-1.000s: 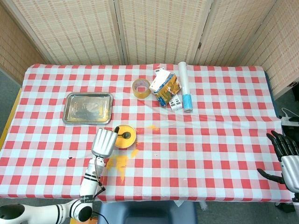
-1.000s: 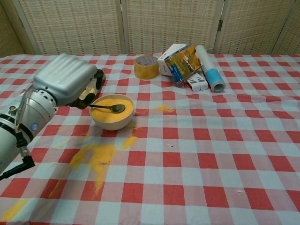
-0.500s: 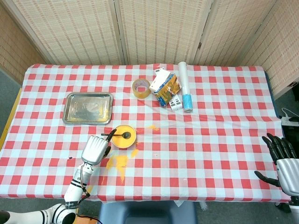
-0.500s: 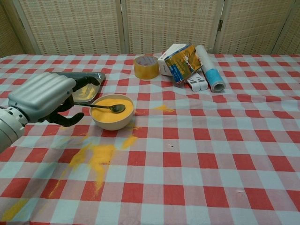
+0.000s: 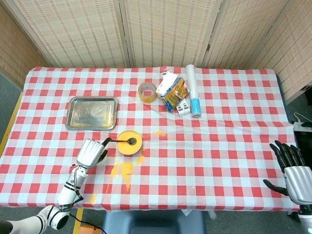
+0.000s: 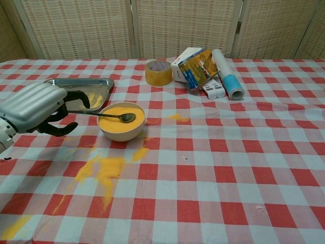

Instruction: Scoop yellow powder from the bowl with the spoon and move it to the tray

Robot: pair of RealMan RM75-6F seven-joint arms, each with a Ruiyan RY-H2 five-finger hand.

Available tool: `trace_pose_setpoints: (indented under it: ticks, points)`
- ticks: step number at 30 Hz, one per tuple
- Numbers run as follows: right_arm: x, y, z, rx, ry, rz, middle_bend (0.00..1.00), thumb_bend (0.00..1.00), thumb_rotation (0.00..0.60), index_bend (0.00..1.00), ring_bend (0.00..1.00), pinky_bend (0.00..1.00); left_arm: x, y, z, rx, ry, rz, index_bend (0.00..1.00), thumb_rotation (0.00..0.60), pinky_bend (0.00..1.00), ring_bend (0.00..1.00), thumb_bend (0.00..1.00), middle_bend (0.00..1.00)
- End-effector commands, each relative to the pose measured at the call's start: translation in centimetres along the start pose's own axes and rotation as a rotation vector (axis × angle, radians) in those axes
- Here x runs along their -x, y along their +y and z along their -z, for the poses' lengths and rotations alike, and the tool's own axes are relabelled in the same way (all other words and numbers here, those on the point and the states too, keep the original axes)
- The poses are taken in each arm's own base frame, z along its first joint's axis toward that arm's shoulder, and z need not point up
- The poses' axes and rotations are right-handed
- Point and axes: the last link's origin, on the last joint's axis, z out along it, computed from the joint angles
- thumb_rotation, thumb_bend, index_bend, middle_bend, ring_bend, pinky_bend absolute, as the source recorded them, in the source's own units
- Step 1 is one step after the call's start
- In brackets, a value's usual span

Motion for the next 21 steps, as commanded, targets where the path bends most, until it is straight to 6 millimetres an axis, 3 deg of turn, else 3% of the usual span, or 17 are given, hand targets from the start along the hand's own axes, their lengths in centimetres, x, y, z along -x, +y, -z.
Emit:
trace_pose_setpoints:
  ticks: [1, 21]
  points:
    - [0.1, -0.1, 0.0, -0.001, -0.002, 0.003, 0.0, 0.04, 0.6, 0.0, 0.0, 0.0, 0.6, 0.2, -0.5, 0.057, 0.088, -0.009, 0.37, 0.6, 1.0, 1.0, 0.4, 1.0]
    - [0.1, -0.2, 0.2, -0.002, -0.001, 0.004, 0.0, 0.04, 0.6, 0.0, 0.0, 0.0, 2.2, 0.3, -1.9, 0.08, 0.123, -0.052, 0.43, 0.6, 1.0, 1.0, 0.42, 1.0]
